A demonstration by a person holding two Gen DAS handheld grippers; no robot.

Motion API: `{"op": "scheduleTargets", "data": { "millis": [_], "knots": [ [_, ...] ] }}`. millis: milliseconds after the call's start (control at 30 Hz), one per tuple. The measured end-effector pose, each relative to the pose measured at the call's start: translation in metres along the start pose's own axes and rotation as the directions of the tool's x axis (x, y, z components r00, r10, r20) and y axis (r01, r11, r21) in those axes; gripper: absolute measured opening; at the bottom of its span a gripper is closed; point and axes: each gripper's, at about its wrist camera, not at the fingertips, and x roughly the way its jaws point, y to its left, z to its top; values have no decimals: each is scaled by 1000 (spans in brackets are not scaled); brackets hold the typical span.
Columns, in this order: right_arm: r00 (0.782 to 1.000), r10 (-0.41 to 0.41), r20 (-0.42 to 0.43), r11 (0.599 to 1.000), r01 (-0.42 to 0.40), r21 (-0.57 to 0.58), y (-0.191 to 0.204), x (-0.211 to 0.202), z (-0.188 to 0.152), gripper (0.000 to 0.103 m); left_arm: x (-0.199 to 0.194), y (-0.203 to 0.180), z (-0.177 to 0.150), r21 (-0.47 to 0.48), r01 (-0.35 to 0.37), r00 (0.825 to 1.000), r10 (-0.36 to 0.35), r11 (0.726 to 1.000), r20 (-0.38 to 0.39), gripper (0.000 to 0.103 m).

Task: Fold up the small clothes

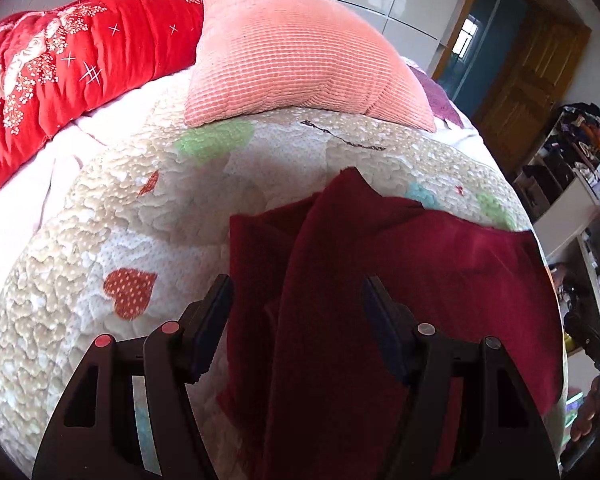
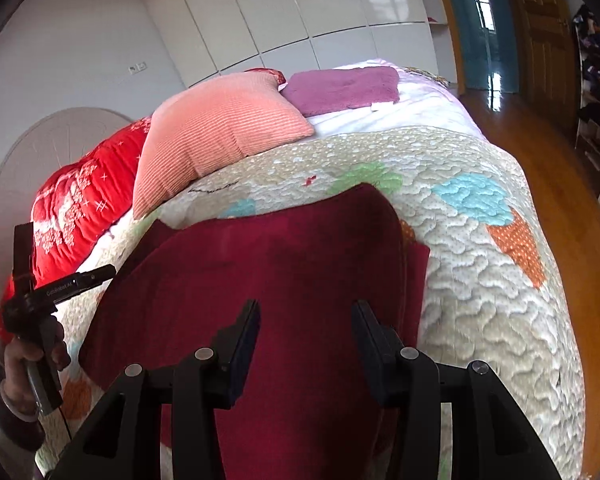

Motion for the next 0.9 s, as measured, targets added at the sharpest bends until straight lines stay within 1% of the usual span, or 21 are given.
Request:
{"op": "scheduleTargets", "data": {
  "millis": [67,133,167,233,267,300,333,367,467,600,700,833,900],
  "knots": [
    [998,-57,-21,998,57,-4,-2,6,-13,47,-12,0,-19,12,4,1000,-4,1000,0,67],
    [995,-69,-66,998,69,5,-9,22,-22,47,-17,2,-39,7,-12,1000,12,1000,-13,67],
    [994,-83,-70,997,83,0,-8,26,-22,48,-16,3,-48,8,-25,999,25,1000,-31,67],
    [993,-104,-53,995,103,-10,2,17,-19,47,-15,6,-65,-4,-39,997,39,999,-65,67],
    [997,-69,-39,998,69,-8,10,9,-18,47,-19,9,-72,-20,-32,998,30,999,-59,67],
    [1000,-9,-28,1000,8,-5,19,2,-19,47,-24,13,-79,-41,-27,999,25,999,-45,67],
    [999,41,-26,999,-42,-11,30,-2,-21,47,-28,16,-84,-53,-32,999,30,998,-36,67],
    [997,70,-28,997,-71,-32,43,-5,-24,47,-30,18,-87,-53,-43,999,41,998,-32,67],
    [993,112,-42,987,-116,-107,81,1,-33,47,-29,18,-91,-25,-52,999,52,998,-14,67],
    [986,148,-75,982,-156,-105,112,24,-31,47,-22,21,-92,-28,-35,999,35,999,-1,68],
    [985,158,-74,980,-166,-110,131,43,-19,47,-20,26,-88,-41,-8,1000,8,999,-10,68],
    [974,197,-115,973,-208,-97,160,76,2,47,-19,28,-88,-58,7,1000,-8,998,-13,69],
    [969,206,-136,969,-222,-113,179,92,14,47,-19,28,-88,-53,6,1000,-7,999,-12,69]
  ]
}}
